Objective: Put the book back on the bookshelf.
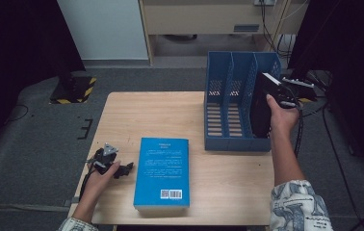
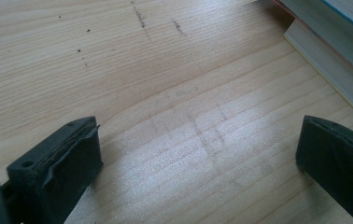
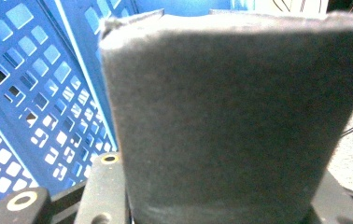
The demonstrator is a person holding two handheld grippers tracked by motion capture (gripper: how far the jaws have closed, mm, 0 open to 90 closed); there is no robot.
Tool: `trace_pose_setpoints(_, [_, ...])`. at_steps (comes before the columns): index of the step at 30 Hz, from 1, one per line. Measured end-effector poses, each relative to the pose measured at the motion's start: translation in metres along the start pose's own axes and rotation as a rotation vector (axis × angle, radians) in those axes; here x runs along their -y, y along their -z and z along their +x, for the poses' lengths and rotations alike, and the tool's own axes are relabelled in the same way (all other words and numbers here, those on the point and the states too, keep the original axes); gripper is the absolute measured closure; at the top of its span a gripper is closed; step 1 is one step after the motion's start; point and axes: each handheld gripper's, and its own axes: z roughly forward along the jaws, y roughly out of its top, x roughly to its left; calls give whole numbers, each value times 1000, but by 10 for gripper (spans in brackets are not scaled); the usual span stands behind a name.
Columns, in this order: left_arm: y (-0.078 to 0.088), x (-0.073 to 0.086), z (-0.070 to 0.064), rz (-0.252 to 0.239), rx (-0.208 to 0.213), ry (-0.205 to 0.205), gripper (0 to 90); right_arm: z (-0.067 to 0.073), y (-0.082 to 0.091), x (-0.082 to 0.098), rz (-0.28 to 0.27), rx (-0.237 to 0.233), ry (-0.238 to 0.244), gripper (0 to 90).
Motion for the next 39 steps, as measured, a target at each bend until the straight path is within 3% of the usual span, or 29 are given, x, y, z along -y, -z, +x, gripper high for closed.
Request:
trace_pose_setpoints(11, [0, 0, 0, 0, 0, 0, 0, 0, -2, 6, 1, 3, 9, 533])
trace_pose_setpoints(24, [0, 0, -3, 0, 4, -3, 0, 3, 13, 14, 87, 7, 39, 525])
trace_pose_setpoints(39, [0, 0, -5, 4, 10, -9, 0, 6, 24, 30, 93, 5, 58, 509])
